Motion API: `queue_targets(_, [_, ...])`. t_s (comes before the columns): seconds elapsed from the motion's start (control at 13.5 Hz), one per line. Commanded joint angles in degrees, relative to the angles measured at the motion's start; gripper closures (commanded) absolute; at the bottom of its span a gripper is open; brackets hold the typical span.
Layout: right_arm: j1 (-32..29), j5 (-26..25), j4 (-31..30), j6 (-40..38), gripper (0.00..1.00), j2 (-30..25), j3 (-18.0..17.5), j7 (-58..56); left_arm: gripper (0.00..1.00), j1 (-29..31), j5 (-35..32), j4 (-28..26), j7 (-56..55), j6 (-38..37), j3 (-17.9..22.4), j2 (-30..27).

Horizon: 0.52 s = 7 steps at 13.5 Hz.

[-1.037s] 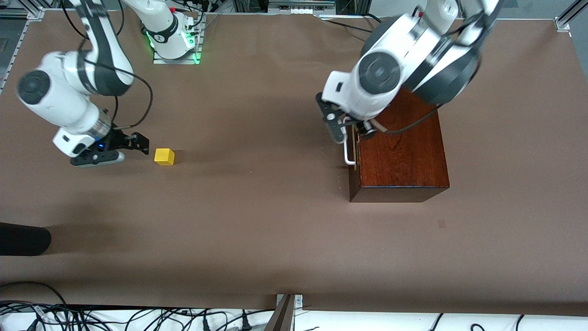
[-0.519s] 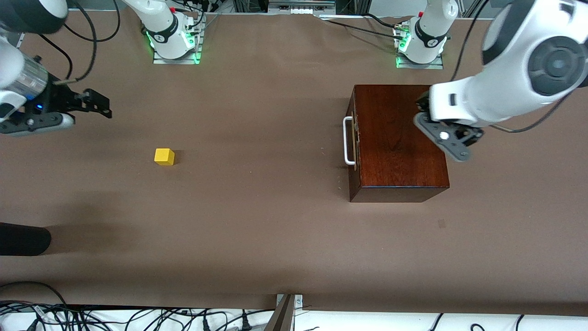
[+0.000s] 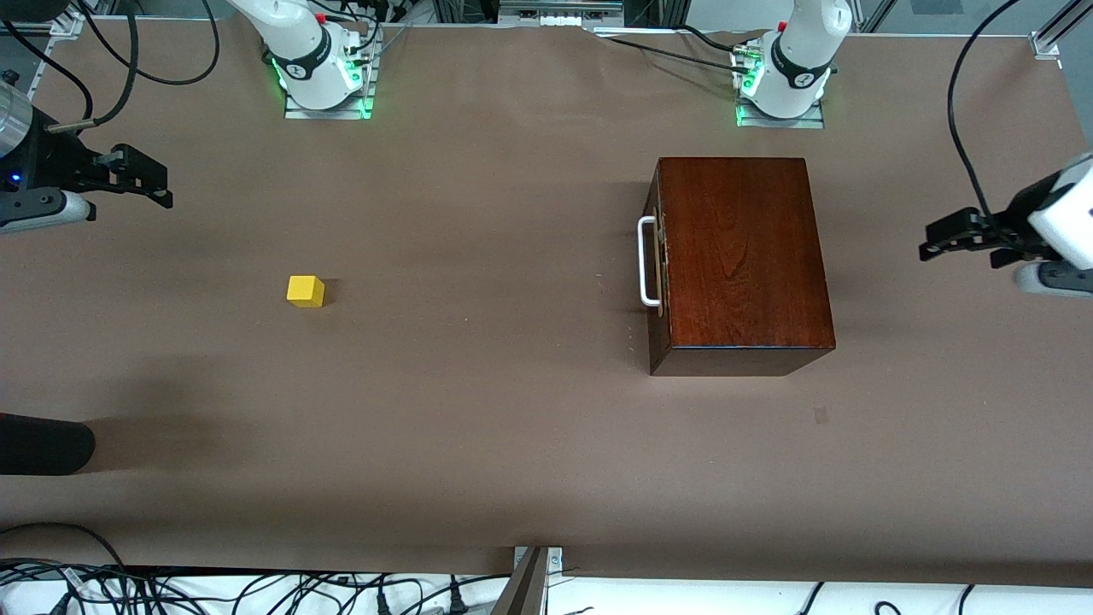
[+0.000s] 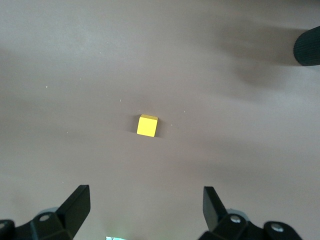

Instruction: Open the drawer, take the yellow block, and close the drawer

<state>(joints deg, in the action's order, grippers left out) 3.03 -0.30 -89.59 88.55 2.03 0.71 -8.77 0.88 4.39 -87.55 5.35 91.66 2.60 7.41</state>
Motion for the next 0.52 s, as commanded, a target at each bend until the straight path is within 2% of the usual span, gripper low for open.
queue_targets(0.0, [-0.7,-0.5,2.0,-1.5,0.0,0.8,-0.3,-1.1,0.0,-1.5,-0.9,-11.3,-0.1,4.2,1.0,-9.7])
queue_targets(0.22, [-0.7,-0.6,2.2,-2.2,0.0,0.0,-0.2,-0.4,0.0,-1.5,-1.2,-10.9,0.4,3.4,0.9,-9.0])
queue_targets(0.44, [-0.7,-0.1,2.5,-2.2,0.0,-0.5,1.6,-0.2,0.0,-1.6,-1.2,-10.1,1.3,3.2,0.7,-8.4])
